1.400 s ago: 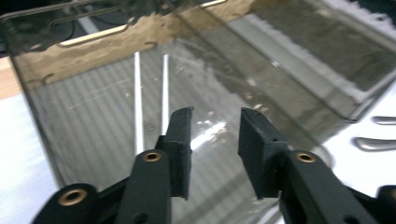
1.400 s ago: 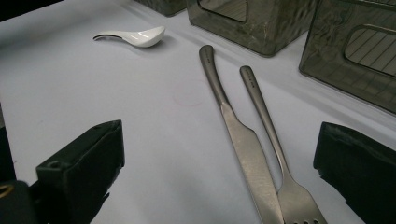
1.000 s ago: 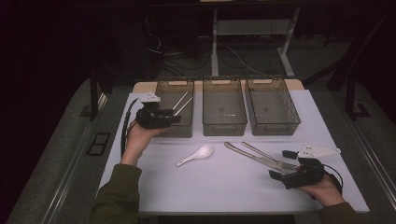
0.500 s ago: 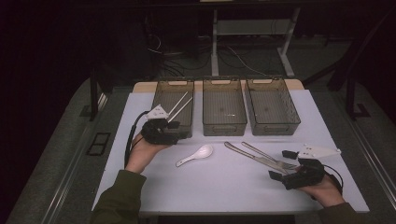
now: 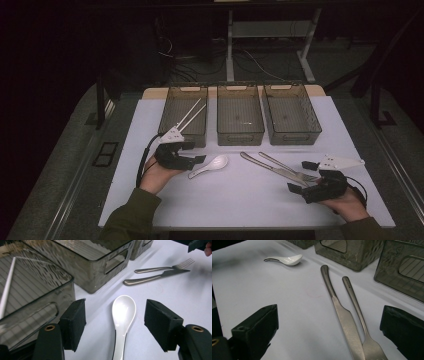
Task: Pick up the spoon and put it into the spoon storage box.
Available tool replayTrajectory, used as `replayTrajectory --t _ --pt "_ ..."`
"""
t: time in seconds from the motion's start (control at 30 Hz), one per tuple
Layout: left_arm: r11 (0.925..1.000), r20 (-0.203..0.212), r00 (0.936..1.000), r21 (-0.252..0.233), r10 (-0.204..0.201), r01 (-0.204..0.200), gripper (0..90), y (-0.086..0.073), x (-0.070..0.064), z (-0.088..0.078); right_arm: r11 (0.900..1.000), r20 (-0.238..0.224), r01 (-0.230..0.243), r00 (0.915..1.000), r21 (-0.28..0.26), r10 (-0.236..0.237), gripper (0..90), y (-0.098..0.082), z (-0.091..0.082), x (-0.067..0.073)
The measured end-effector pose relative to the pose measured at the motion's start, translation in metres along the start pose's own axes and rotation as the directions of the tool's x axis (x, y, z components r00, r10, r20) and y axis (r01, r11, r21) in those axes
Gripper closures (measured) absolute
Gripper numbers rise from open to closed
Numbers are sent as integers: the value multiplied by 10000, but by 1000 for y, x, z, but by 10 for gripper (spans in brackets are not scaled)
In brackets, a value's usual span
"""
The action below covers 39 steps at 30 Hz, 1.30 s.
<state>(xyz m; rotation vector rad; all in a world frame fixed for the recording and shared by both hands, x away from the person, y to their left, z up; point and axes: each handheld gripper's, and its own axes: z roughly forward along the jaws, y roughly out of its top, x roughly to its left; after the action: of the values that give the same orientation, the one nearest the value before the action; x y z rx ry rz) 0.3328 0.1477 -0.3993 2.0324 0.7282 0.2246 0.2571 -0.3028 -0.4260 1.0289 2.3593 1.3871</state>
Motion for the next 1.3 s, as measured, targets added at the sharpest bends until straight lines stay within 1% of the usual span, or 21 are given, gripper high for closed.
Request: replayTrajectory --t 0.07,0.2,0.27,0.3,0.33,0.4,0.43,0.5,0.53,0.6,0.63,0.7,0.77,0.8,0.83,0.93,1.07,1.13,1.17,1.23,1.3 --pt "10000 79 9999 42 -82 81 326 -3 0 4 10000 -5 -15 10000 -21 15 19 0 0 0" --pt "9999 157 9999 118 -56 54 326 -6 0 11 10000 13 -6 10000 16 6 19 0 0 0" --pt "9997 159 9999 232 60 -64 328 -6 0 13 10000 9 -3 10000 25 3 19 0 0 0" --pt "9998 174 9998 213 -21 18 330 -7 0 15 10000 10 7 10000 32 -7 19 0 0 0" --pt "9997 228 9997 250 2 -7 332 -7 1 16 10000 7 15 10000 24 -15 19 0 0 0" --pt "9998 311 9995 214 -63 56 353 -8 0 18 10000 0 18 10000 25 -18 19 0 0 0" --pt "9996 329 9994 277 -67 58 365 -8 1 19 10000 -2 -2 10000 42 2 19 0 1 0" --pt "9997 388 9992 239 -97 87 403 -8 1 22 10000 10 -24 10000 77 24 19 0 1 0" --pt "9998 421 9991 202 -70 61 436 -8 1 24 10000 4 -16 10000 71 16 19 0 1 0" --pt "9999 367 9992 100 -141 137 497 -7 2 28 10000 15 -24 10000 60 24 19 0 1 0" --pt "9998 346 9993 99 -160 156 542 -7 2 30 10000 17 -19 10000 67 19 19 0 1 0" --pt "9998 117 9999 184 -41 39 621 -4 3 35 10000 18 0 10000 77 0 19 0 1 -1" --pt "9998 31 10000 182 -72 71 690 -2 3 39 10000 25 -1 10000 88 1 19 0 2 0" --pt "9997 -8 9999 229 -117 118 721 -1 3 41 10000 21 1 10000 93 -1 19 -1 2 0" --pt "9995 38 9999 306 -118 117 757 0 3 44 10000 21 -6 10000 92 5 19 -1 2 0" --pt "9977 29 10000 675 -80 78 830 1 3 53 9999 20 -49 10000 108 49 19 -1 2 -1" --pt "9940 -91 9998 1080 162 -151 886 3 0 63 9999 21 -39 10000 118 38 19 -1 2 -1" --pt "9930 -187 9996 1169 195 -172 887 3 0 68 9999 22 -19 10000 117 19 19 -1 2 -1" --pt "9920 -263 9993 1235 281 -247 887 3 0 70 9999 25 -22 10000 124 22 19 -1 2 -1" --pt "9896 -500 9982 1412 342 -268 887 5 1 73 9999 22 -33 10000 126 33 19 -1 2 -1" --pt "9888 -538 9982 1480 277 -195 888 6 3 77 9999 21 -32 10000 128 32 19 -1 2 -1"
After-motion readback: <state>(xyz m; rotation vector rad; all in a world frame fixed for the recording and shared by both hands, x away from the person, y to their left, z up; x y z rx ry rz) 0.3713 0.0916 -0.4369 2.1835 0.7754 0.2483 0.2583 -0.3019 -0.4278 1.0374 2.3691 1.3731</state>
